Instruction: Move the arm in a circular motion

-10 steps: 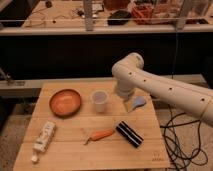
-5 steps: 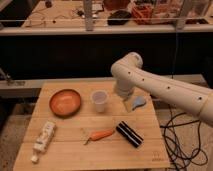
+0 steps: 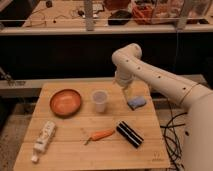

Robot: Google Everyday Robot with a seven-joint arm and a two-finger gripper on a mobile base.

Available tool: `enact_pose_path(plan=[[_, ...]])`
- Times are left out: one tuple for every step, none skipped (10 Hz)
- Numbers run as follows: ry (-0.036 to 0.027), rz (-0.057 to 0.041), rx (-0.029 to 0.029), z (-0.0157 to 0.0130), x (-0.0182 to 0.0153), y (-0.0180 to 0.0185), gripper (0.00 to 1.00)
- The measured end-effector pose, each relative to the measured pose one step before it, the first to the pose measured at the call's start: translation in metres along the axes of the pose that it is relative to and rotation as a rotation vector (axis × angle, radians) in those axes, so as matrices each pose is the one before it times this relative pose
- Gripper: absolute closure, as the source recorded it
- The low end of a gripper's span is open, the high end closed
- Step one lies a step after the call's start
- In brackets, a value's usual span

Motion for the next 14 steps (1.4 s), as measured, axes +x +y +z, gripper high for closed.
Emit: enact_pose_path(plan=[[-0.01712,0.03706,-0.00185,0.00183,0.01363,0.01152,0.2],[-0.01392,0.03167,-0.0043,0.00117,0.01066,0.01482,0.2],[-0.00977,0.03285,-0.00343,0.00067,0.00859,0.01827,0.2],[-0.00454,0.02289,-0.00462,-0.00059,0.00314,0.01701,0.2],[-0.00302,0.01421,-0.00482,-0.00041,-0.00041,0.0123,0.2],[0.00068,0.01586,-0.01386,-0.00309,-0.00467,0.02231,0.2],[0.00857,0.01318,-0.01117,-0.00248,-0.00197,0.01733,0.2],[0.01072,0.0104,-0.00753,-0.00307,-0.00184,0.01405,0.2],[0.01703,0.01666,-0.0146,-0.00557,-0.00367,0.02489,0.2],[0.00729,0.00563,-0.00733,-0.00346,-0.00218,0.01412,0.2],[0.00736,0.00441,-0.01276,-0.00327,-0.0034,0.01485,0.2],[-0.00169,-0.00641,-0.01142,-0.00444,-0.01473,0.01063,0.2],[-0.00277,-0.01135,-0.00989,-0.0026,-0.01355,0.00224,0.2],[-0.00209,-0.01704,-0.00387,-0.00248,-0.01343,-0.00289,0.2]])
